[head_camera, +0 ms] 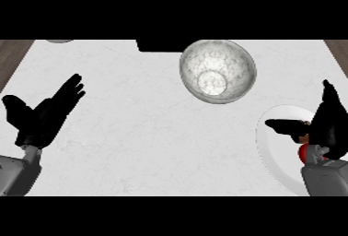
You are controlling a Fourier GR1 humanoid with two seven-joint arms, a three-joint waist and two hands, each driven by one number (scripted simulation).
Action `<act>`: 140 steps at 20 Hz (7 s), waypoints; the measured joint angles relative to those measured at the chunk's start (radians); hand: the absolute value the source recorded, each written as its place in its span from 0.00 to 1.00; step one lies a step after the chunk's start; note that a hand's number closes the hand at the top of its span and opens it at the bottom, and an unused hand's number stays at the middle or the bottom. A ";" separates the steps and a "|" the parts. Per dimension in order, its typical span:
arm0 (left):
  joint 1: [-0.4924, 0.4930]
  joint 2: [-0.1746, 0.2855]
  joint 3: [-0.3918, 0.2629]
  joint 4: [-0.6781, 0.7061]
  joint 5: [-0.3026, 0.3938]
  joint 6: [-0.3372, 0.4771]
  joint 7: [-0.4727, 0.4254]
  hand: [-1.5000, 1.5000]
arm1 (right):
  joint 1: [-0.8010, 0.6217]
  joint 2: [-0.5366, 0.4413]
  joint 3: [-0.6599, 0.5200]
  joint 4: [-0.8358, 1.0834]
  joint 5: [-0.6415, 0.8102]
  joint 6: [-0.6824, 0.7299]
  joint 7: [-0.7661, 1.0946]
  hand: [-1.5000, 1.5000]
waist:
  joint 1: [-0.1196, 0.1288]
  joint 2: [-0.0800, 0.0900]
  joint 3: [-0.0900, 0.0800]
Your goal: Pick the cupcake from the plate and place it in the bowl
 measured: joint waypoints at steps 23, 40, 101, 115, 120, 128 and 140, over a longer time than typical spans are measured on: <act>0.006 -0.031 0.030 -0.006 -0.029 -0.025 0.020 0.50 | -0.348 0.047 -0.088 0.165 -0.114 0.501 0.242 0.00 | 0.001 0.001 0.005; 0.003 -0.052 0.072 0.001 -0.050 -0.052 0.045 0.50 | -0.318 0.080 -0.175 0.245 -0.052 0.577 0.197 0.00 | -0.002 0.003 0.006; 0.072 -0.235 0.297 -0.068 -0.259 -0.221 0.119 0.50 | 0.162 0.180 0.029 0.002 0.139 0.495 -0.037 1.00 | -0.032 -0.008 0.004; 0.027 -0.255 0.297 -0.057 -0.277 -0.224 0.140 0.50 | 0.366 0.167 0.299 -0.706 0.308 0.756 0.059 1.00 | -0.011 0.001 0.004; 0.039 -0.255 0.294 -0.066 -0.282 -0.231 0.141 0.50 | 0.234 0.205 0.340 -0.720 0.339 0.870 0.079 1.00 | -0.003 0.000 0.002; 0.025 -0.258 0.293 -0.055 -0.287 -0.238 0.137 0.50 | -0.045 0.276 0.318 -0.699 0.351 0.952 0.132 1.00 | 0.009 0.001 0.002; 0.003 -0.266 0.292 -0.053 -0.281 -0.251 0.152 0.50 | -0.527 0.290 0.115 -0.395 0.199 0.913 0.201 1.00 | 0.026 0.004 0.004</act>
